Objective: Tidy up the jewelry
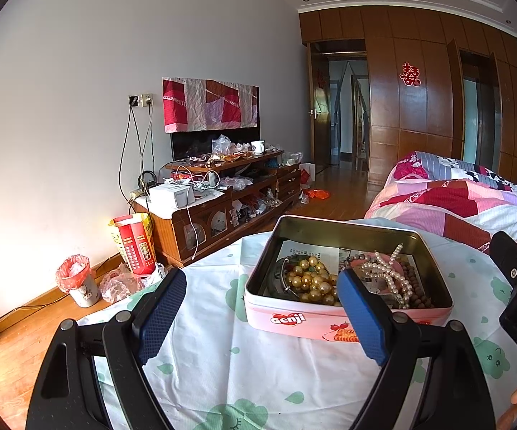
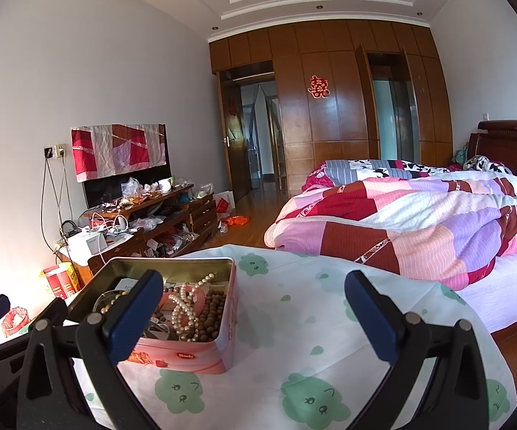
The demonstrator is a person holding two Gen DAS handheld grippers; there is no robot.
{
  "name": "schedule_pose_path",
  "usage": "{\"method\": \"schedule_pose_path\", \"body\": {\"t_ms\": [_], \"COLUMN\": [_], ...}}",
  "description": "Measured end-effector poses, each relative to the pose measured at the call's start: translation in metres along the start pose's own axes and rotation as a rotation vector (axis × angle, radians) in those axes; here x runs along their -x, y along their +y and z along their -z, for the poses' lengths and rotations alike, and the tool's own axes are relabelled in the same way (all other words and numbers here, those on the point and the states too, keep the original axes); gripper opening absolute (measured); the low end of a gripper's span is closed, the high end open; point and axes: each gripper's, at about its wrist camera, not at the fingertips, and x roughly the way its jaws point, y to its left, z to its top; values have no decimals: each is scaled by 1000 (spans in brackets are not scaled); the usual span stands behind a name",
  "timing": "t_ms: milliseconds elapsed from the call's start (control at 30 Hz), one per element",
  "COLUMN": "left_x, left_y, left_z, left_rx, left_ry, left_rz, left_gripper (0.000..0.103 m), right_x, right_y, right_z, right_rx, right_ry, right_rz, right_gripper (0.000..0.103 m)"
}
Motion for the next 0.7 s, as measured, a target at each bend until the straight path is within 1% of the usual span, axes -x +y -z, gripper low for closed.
{"method": "schedule_pose_path", "body": {"t_ms": [567,700], "left_x": [0,-1], "left_y": [0,1], "left_z": [0,-1], "left_rx": [0,-1], "left_ry": [-1,15], "left_rz": [0,9], "left_gripper": [86,86], "right_x": [0,-1], "right_y": [0,-2], "right_z": [-2,2], "right_rx": [1,-1], "right_ry": [1,1], "right_rz": [2,6], "right_gripper": [103,103]}}
